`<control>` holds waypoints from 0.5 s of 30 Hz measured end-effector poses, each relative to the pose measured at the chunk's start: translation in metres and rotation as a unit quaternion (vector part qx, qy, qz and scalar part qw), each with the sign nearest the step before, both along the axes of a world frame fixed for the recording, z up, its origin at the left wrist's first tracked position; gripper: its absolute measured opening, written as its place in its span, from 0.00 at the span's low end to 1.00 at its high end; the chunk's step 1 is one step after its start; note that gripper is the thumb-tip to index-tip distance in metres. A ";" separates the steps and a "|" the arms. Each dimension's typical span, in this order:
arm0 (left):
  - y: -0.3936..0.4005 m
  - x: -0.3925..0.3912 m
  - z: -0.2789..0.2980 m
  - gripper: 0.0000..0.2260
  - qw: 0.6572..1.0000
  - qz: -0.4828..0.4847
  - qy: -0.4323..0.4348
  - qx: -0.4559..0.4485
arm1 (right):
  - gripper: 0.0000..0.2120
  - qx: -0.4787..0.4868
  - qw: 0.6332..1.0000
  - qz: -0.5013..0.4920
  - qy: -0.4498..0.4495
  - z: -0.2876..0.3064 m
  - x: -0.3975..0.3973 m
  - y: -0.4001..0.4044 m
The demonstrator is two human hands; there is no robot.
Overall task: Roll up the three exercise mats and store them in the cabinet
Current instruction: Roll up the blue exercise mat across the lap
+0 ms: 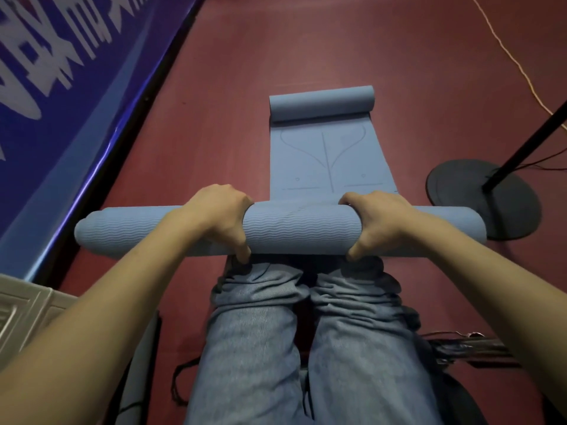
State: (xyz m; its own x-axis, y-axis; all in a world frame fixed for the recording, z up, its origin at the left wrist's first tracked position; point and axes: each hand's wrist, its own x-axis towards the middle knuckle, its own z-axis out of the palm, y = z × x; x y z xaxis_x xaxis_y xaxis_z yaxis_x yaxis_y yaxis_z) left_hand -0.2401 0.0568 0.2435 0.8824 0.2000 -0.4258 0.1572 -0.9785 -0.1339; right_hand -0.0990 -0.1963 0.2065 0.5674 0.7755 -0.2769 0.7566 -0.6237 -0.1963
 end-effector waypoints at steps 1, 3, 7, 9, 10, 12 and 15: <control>0.000 -0.001 0.004 0.31 1.000 0.008 0.013 -0.010 | 0.41 -0.009 1.000 0.001 0.009 0.005 0.000 0.002; -0.001 -0.008 0.015 0.32 0.998 0.028 0.038 -0.041 | 0.40 -0.028 0.999 0.013 0.039 0.014 -0.003 0.001; -0.018 -0.044 0.025 0.31 0.982 0.061 0.119 -0.137 | 0.36 -0.078 0.986 0.049 0.141 0.026 -0.029 -0.021; -0.030 -0.066 0.019 0.31 0.982 0.049 0.111 -0.142 | 0.36 -0.085 0.984 0.058 0.148 0.025 -0.046 -0.034; -0.034 -0.073 0.016 0.31 0.985 0.045 0.093 -0.135 | 0.37 -0.082 0.985 0.060 0.138 0.024 -0.051 -0.037; -0.036 -0.076 0.014 0.31 0.989 0.046 0.073 -0.118 | 0.39 -0.078 0.987 0.063 0.123 0.022 -0.054 -0.038; -0.035 -0.075 0.018 0.31 0.990 0.046 0.078 -0.108 | 0.43 -0.080 0.986 0.054 0.133 0.019 -0.053 -0.034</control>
State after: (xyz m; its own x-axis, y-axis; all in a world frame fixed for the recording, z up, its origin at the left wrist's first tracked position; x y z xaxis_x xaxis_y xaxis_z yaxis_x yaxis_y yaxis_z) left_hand -0.3147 0.0216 0.2614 0.7850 0.1663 -0.5967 0.2419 -0.9691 0.0481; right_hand -0.1517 -0.2302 0.2259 0.3743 0.7623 -0.5281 0.7561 -0.5806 -0.3021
